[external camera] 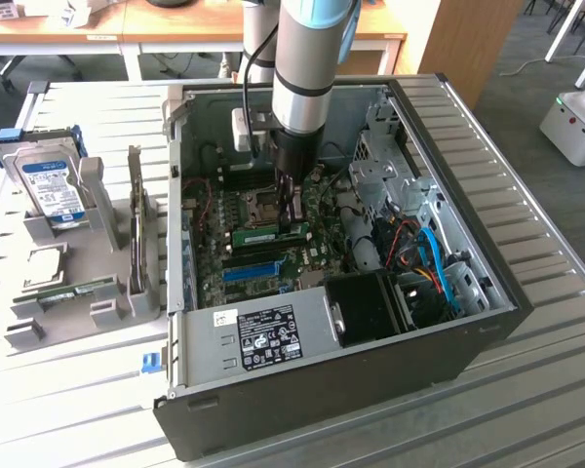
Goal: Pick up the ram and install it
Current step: 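Insert the ram into the slot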
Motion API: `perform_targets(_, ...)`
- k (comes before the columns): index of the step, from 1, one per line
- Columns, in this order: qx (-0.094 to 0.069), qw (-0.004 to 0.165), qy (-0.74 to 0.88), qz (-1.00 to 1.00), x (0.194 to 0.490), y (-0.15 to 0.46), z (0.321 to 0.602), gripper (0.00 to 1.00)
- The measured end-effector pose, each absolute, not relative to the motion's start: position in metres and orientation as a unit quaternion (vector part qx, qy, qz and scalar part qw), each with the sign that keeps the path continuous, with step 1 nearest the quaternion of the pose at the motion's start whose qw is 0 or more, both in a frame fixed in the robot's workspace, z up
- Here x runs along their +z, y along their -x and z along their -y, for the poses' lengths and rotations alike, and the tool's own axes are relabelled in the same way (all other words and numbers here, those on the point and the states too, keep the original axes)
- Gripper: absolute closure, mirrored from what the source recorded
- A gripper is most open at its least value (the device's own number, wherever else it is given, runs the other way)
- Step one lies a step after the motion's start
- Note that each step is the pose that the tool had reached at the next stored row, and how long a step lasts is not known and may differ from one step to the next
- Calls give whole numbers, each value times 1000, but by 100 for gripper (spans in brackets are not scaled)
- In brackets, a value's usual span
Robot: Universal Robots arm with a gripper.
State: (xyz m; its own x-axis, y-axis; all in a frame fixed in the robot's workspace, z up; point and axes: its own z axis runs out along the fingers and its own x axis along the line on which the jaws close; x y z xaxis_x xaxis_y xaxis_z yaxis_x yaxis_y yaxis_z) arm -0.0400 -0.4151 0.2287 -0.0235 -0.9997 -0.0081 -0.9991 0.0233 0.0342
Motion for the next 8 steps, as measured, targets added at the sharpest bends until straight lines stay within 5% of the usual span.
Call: perform_targets(8,-15,9,-699,715,228,40,415,88)
